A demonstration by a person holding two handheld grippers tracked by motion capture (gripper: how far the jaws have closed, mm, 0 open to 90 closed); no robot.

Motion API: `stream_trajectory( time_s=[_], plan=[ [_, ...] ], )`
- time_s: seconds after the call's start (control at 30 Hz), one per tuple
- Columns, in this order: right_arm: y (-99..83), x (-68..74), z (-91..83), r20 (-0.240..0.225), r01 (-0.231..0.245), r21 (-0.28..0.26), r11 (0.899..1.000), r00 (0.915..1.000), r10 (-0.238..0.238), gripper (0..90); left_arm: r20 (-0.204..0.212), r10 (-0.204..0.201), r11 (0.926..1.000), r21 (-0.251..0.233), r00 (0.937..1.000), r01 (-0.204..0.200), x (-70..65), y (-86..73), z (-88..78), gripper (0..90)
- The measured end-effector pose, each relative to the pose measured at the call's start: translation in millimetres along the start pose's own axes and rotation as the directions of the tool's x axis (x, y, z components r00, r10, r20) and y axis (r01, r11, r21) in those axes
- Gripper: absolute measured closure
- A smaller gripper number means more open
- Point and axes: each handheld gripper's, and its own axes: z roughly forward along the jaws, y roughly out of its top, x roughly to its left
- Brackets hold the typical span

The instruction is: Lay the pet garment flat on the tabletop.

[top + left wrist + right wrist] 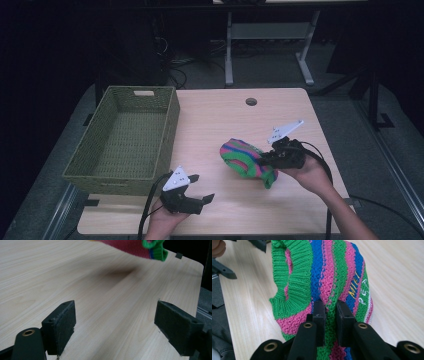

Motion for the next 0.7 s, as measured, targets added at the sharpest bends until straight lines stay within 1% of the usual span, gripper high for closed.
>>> stream_trajectory(
  time_s=[0.13, 0.17, 0.2, 0.27, 0.3, 0.4, 0.43, 0.47, 0.5, 0.6, 0.67, 0.7],
  plan=[
    [-6.1, 5.0, 14.9, -0.006, -0.001, 0.028, 1.000, 1.0000, 0.001, 79.4, 0.001, 0.000, 1.0000, -0.005, 1.0000, 0.000, 0.2, -0.2, -1.1, 17.0],
    [-8.3, 7.4, 20.7, -0.008, 0.001, 0.045, 0.999, 1.0000, 0.000, 79.4, 0.001, 0.001, 1.0000, -0.004, 1.0000, -0.001, 0.2, -0.2, -1.2, 17.0],
    [-9.6, 9.1, 24.8, -0.004, 0.010, 0.054, 0.998, 0.9999, -0.009, 79.3, 0.002, -0.001, 1.0000, -0.004, 1.0000, 0.001, 0.4, -0.3, -1.2, 17.0],
    [-12.5, 13.5, 35.7, -0.015, 0.020, 0.079, 0.997, 0.9997, -0.019, 79.2, 0.002, -0.003, 1.0000, -0.003, 1.0000, 0.003, 0.8, -0.3, -1.0, 17.0],
    [-13.9, 14.8, 41.4, -0.016, 0.038, 0.093, 0.995, 0.9992, -0.037, 79.2, 0.003, -0.004, 1.0000, -0.003, 1.0000, 0.004, 1.0, -0.3, -1.0, 17.0],
    [-15.9, 20.5, 54.0, -0.028, 0.041, 0.113, 0.993, 0.9989, -0.038, 78.6, 0.005, -0.004, 1.0000, -0.005, 1.0000, 0.004, 0.8, -0.6, -0.7, 17.0],
    [-16.1, 22.3, 57.2, -0.020, 0.057, 0.124, 0.991, 0.9983, -0.055, 78.1, 0.005, -0.003, 1.0000, -0.004, 1.0000, 0.003, 0.7, -0.5, -0.8, 17.0],
    [-16.3, 23.8, 59.9, -0.018, 0.064, 0.126, 0.990, 0.9979, -0.062, 77.7, 0.005, -0.004, 1.0000, -0.004, 1.0000, 0.004, 0.8, -0.5, -1.0, 17.0],
    [-16.2, 25.7, 61.6, -0.029, 0.056, 0.129, 0.990, 0.9982, -0.053, 77.1, 0.005, -0.005, 1.0000, -0.007, 1.0000, 0.005, 0.8, -0.5, -1.2, 17.0],
    [-17.2, 29.6, 67.2, -0.033, 0.087, 0.144, 0.986, 0.9960, -0.083, 74.0, 0.004, -0.005, 0.9999, -0.009, 1.0000, 0.005, 1.1, -0.5, -2.3, 17.0],
    [-17.6, 31.0, 68.4, -0.042, 0.094, 0.147, 0.985, 0.9951, -0.089, 70.7, 0.004, -0.005, 0.9999, -0.009, 1.0000, 0.006, 1.2, -0.5, -2.4, 17.0],
    [-17.7, 31.5, 68.8, -0.043, 0.095, 0.150, 0.984, 0.9951, -0.089, 66.9, 0.005, -0.007, 0.9999, -0.009, 1.0000, 0.007, 1.1, -0.6, -2.3, 17.0]
  ],
)
